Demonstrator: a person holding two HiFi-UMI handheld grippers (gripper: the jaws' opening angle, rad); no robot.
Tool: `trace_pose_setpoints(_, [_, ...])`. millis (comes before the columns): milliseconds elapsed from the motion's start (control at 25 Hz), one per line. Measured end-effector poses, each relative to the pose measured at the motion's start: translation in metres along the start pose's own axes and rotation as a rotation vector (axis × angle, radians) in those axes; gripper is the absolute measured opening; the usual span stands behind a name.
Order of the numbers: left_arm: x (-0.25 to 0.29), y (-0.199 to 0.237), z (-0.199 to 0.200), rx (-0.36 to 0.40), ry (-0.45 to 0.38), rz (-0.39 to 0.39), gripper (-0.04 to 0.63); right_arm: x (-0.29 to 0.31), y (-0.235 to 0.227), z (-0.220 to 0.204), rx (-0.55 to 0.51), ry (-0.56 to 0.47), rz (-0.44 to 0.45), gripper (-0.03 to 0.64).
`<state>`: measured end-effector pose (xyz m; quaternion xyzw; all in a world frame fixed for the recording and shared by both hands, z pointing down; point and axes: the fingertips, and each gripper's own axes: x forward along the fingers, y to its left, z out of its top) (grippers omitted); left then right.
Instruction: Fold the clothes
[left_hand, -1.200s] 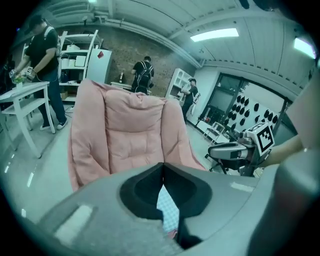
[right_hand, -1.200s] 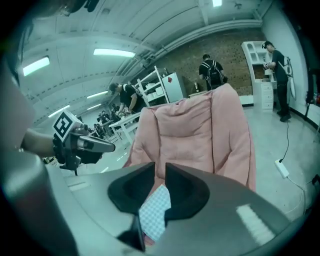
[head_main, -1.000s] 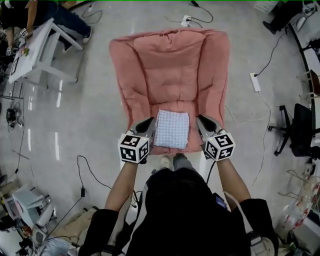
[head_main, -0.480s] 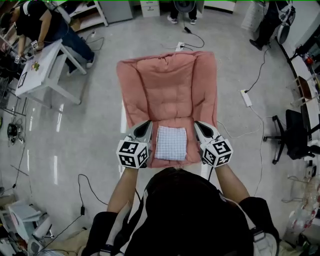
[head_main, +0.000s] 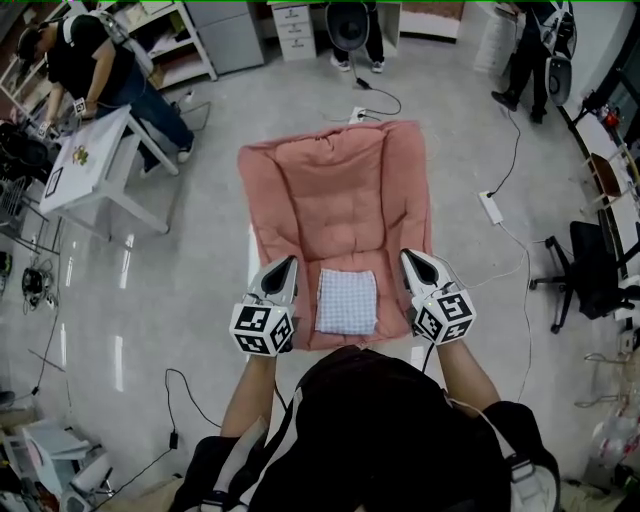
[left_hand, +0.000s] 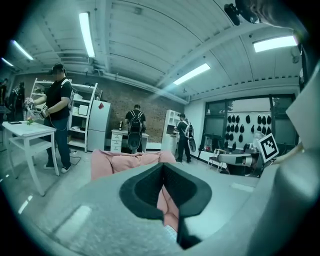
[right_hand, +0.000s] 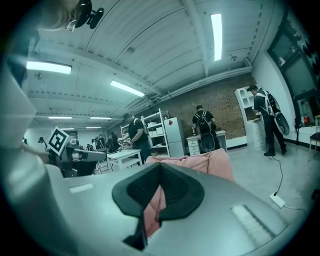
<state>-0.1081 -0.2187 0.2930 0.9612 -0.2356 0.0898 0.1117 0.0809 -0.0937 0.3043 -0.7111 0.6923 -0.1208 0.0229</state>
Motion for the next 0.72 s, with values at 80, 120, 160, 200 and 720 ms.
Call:
trace_pose_setpoints(80, [-0.003, 0.002, 0.003, -0.005, -0.008, 0.004, 0.008, -0.005, -0.003, 0.001, -0.003, -0.004, -0.011, 0.005])
trace_pose_setpoints(120, [-0.004, 0.003, 0.004, -0.008, -0.010, 0.005, 0.008, -0.007, -0.004, 0.001, -0.002, -0.007, -0.016, 0.005])
trace_pose_setpoints(160, [-0.005, 0.004, 0.005, -0.009, -0.012, 0.005, 0.008, -0.008, -0.005, 0.003, -0.001, -0.011, -0.022, 0.005])
trace_pose_setpoints(200, [-0.005, 0.005, 0.005, -0.009, -0.013, 0.005, 0.008, -0.008, -0.006, 0.004, 0.000, -0.015, -0.026, 0.005])
trace_pose_setpoints(720, [0.010, -0.022, 0.008, -0.001, -0.033, -0.030, 0.008, -0.005, 0.002, 0.012, -0.036, -0.051, -0.019, 0.005])
